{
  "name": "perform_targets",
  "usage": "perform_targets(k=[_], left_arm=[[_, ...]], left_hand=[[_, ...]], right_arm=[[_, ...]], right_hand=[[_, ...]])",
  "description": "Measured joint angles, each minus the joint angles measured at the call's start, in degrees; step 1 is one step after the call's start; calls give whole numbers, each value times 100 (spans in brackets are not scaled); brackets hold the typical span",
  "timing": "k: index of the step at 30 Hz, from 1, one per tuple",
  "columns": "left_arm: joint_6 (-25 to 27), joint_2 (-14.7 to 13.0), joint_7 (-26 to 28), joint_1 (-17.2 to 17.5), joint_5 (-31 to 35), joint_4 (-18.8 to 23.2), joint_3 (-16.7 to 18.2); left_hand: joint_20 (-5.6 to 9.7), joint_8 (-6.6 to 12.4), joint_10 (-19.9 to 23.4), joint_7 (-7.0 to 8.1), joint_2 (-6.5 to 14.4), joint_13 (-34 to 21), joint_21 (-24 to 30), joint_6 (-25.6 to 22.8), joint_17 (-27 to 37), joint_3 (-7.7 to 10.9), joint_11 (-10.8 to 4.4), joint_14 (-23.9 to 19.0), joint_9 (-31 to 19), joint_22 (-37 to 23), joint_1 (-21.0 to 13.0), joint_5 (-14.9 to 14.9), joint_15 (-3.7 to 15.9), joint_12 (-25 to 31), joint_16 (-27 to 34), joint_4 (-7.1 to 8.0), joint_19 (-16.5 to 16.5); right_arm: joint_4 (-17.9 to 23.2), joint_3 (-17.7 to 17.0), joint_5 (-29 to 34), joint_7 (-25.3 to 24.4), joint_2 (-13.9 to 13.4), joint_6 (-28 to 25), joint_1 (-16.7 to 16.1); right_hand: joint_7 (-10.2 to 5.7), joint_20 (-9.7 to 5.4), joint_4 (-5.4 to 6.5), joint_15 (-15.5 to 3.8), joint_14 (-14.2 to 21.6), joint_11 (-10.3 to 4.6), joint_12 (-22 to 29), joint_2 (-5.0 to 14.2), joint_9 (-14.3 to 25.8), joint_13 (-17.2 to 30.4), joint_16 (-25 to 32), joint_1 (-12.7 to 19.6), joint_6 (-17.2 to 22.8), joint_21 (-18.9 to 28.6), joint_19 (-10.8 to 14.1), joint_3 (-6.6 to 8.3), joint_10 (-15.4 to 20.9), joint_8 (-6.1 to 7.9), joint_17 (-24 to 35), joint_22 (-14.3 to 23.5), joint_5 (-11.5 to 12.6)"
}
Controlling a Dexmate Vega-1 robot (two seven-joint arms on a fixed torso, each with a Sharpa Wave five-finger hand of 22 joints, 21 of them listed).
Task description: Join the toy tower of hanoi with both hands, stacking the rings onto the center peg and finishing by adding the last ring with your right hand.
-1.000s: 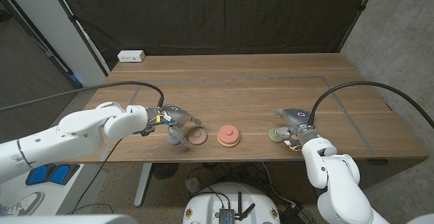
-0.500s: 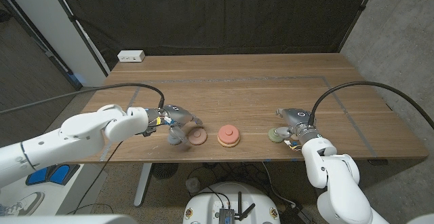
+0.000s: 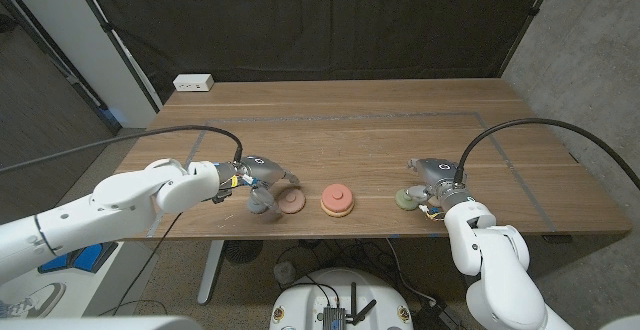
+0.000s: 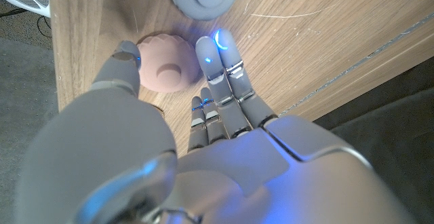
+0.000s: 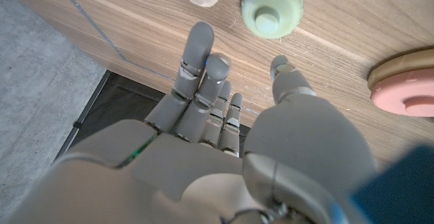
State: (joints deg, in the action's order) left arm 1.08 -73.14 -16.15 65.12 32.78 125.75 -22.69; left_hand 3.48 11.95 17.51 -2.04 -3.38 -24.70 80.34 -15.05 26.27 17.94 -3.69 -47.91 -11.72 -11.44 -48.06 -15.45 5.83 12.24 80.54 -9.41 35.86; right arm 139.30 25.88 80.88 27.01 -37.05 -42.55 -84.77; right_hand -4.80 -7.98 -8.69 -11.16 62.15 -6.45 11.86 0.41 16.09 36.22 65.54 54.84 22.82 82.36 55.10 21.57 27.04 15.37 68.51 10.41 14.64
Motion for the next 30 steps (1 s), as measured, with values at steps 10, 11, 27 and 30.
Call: perform_targets(k=[10,11,27,30], left_arm=[[16,89,72,32,69,-66,-75],[16,97,83,35,86,-73,-86],[17,241,232,61,385,-154,-226],[16,250,242,61,466,-157,-241]], left_hand=[[0,46,61,23,30,0,44,-84,-25,0,0,0,0,-1,-30,0,0,0,22,0,0],[0,46,61,22,30,0,44,-84,-25,0,0,0,0,-1,-30,0,0,0,22,0,0],[0,46,164,51,92,-1,87,-174,-53,0,-44,1,-1,-2,-92,0,0,31,37,0,-1],[0,46,164,51,91,-10,87,-174,-53,0,-44,1,-1,-2,-91,0,0,31,37,0,-1]], right_arm=[[-4,-23,42,34,31,32,5],[-4,-25,46,39,34,35,5],[-5,-70,57,60,64,68,-15],[-5,-75,58,61,68,68,-20]], right_hand=[[0,0,0,0,0,0,0,0,0,0,0,0,0,0,0,0,0,0,8,0,0],[0,0,0,0,0,0,0,0,0,0,0,0,0,0,0,0,0,0,8,0,0],[0,0,0,0,0,0,1,-1,30,30,-38,-1,0,0,0,0,0,-34,-9,0,22],[0,0,0,0,0,0,1,-1,30,29,-38,-1,0,0,0,0,0,-34,-19,0,22]])
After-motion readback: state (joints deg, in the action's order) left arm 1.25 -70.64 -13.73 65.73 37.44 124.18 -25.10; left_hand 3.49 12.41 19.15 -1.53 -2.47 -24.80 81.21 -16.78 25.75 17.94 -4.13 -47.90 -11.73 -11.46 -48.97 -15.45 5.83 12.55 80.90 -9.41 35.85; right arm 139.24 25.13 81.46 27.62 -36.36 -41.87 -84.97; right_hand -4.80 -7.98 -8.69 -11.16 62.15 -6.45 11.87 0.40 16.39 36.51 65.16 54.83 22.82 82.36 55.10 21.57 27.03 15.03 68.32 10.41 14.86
